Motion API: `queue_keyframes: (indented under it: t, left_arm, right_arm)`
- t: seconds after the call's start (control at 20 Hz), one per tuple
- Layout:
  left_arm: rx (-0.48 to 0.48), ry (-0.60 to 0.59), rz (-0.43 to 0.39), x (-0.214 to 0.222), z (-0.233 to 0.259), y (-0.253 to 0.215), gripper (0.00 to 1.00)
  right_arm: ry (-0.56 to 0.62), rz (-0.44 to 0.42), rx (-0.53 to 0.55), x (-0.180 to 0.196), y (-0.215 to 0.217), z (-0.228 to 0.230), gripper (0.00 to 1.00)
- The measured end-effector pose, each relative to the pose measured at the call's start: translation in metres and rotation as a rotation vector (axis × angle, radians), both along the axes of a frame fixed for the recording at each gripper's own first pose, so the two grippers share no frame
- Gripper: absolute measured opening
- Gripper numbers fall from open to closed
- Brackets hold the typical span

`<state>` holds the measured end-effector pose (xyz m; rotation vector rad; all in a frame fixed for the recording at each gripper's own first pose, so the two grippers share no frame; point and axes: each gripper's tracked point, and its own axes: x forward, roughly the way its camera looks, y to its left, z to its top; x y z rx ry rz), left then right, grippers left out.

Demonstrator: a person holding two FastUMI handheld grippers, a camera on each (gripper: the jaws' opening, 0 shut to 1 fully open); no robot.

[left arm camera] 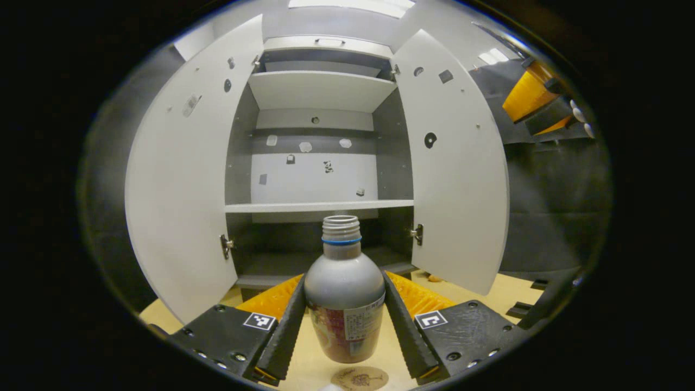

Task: Grasp the bottle in the cabinet with the left hand and place it on the coaster, then close the right door with the right hand and the left door with the left hand.

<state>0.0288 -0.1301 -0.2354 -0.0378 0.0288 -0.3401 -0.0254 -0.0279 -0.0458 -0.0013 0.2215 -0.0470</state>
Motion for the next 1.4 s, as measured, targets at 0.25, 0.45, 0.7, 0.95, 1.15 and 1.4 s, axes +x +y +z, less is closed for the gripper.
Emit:
queue_keyframes:
  t: [0.25,0.45,0.7,0.95,1.15,1.4]
  left_arm:
    - [0.039,-0.027,-0.041,-0.017,-0.041,-0.008,0.78]
    - [0.038,0.009,-0.050,-0.023,-0.079,-0.011,0.78]
    - [0.029,0.038,-0.047,-0.026,-0.107,-0.012,0.82]
    - [0.042,0.029,-0.056,-0.032,-0.112,-0.012,0.79]
    - [0.047,0.020,-0.045,-0.035,-0.094,-0.008,0.98]
    - [0.043,-0.055,-0.042,-0.035,-0.030,-0.005,0.98]
  right_arm:
    - [0.023,0.007,-0.010,-0.002,0.003,-0.003,0.99]
    - [0.053,0.018,-0.028,-0.006,0.007,-0.011,0.99]
    - [0.091,0.021,-0.056,-0.014,0.009,-0.017,0.98]
    - [0.096,0.035,-0.067,-0.021,0.015,-0.017,0.98]
    - [0.086,0.046,-0.063,-0.027,0.018,-0.016,0.98]
    - [0.071,0.050,-0.028,-0.035,0.020,-0.018,0.98]
